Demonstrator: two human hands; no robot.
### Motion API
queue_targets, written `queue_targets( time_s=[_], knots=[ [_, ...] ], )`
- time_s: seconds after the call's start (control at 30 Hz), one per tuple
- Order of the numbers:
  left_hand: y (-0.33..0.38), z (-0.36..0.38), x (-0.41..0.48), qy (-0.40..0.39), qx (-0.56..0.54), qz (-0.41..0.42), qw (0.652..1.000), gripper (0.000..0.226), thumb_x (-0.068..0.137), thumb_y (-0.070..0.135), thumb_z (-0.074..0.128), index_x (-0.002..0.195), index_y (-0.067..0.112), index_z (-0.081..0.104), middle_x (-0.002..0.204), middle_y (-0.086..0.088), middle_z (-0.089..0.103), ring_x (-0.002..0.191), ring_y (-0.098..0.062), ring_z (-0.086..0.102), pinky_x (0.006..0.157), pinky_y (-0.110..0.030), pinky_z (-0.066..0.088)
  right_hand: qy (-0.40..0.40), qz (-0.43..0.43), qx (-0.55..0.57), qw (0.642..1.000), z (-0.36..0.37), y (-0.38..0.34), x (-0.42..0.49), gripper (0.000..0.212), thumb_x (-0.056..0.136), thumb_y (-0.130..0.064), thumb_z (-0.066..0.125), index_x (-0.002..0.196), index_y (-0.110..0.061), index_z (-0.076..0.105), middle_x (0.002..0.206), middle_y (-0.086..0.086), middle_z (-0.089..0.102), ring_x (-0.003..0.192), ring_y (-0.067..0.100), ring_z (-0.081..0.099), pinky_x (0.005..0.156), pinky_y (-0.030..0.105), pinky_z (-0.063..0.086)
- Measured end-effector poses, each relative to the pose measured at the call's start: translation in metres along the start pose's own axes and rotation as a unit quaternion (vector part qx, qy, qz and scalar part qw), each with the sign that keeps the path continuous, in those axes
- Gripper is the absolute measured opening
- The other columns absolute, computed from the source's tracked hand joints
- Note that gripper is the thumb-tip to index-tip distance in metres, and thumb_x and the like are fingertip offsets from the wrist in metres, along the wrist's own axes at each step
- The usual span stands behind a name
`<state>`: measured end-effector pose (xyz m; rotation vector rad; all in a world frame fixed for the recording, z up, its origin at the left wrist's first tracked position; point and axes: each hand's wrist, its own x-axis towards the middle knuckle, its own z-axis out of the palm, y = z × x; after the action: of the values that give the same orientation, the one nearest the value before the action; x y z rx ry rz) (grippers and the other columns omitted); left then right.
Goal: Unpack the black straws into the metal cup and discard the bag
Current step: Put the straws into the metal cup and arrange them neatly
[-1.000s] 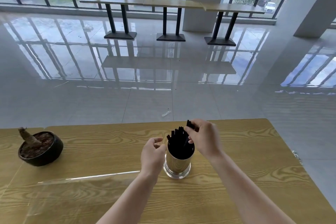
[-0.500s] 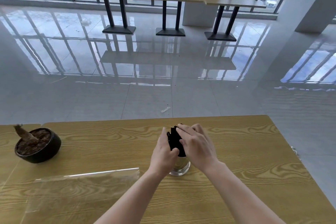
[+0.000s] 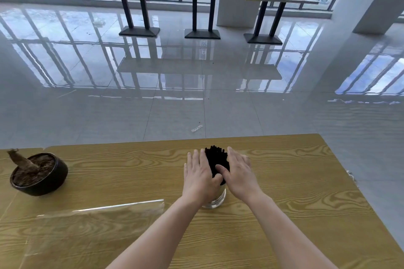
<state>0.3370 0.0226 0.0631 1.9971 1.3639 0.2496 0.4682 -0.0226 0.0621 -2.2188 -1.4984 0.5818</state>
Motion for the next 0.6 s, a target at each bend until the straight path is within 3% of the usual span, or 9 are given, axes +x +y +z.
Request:
queue_targets(
  time_s=[0.1,0.23,0.33,0.5,0.6],
  knots=[
    [0.001,-0.004,0.006,-0.001,0.015,-0.003,1.000,0.085,0.090,0.031,0.049,0.159,0.012,0.004,0.169,-0.009,-0.001,0.155,-0.026,-0.013,0.126,-0.046,0.000,-0.011,-0.001,0.005,1.000,0.001,-0.010,0.011,0.075,0.101,-0.051,0.047,0.160,-0.015,0.017,0.165,-0.002,0.027,0.148,0.022,0.018,0.120,0.037,0.021],
    [-0.014,-0.012,0.003,0.011,-0.005,-0.005,1.000,0.087,0.089,0.034,0.053,0.159,0.010,0.008,0.169,-0.007,0.005,0.155,-0.024,-0.009,0.126,-0.039,0.002,0.033,0.030,0.070,0.997,-0.007,0.001,0.003,0.088,0.094,-0.057,0.057,0.159,-0.012,0.020,0.161,0.003,0.035,0.148,0.025,0.022,0.120,0.039,0.023],
    [-0.021,-0.013,0.002,0.009,0.004,0.001,1.000,0.086,0.090,0.034,0.050,0.159,0.009,0.005,0.169,-0.007,0.003,0.155,-0.022,-0.010,0.125,-0.037,0.001,0.047,0.063,0.067,0.995,-0.003,0.014,-0.019,0.088,0.093,-0.061,0.054,0.158,-0.009,0.025,0.158,0.006,0.041,0.146,0.026,0.027,0.118,0.041,0.028],
    [-0.012,-0.009,0.004,-0.001,0.029,0.009,1.000,0.081,0.093,0.031,0.045,0.159,0.010,0.004,0.169,-0.007,0.002,0.155,-0.023,-0.011,0.126,-0.040,0.004,0.073,0.026,-0.002,0.997,0.012,0.005,-0.023,0.050,0.103,-0.040,0.050,0.147,-0.014,0.049,0.154,0.003,0.047,0.137,0.025,0.034,0.112,0.036,0.034],
    [-0.007,-0.006,0.004,-0.009,0.036,0.013,0.999,0.080,0.092,0.029,0.044,0.159,0.010,0.005,0.169,-0.008,0.004,0.155,-0.025,-0.010,0.126,-0.041,0.005,0.098,0.032,0.007,0.995,0.009,-0.009,-0.006,0.041,0.104,-0.033,0.050,0.141,-0.017,0.057,0.152,0.001,0.050,0.136,0.025,0.037,0.108,0.035,0.036]
  ],
)
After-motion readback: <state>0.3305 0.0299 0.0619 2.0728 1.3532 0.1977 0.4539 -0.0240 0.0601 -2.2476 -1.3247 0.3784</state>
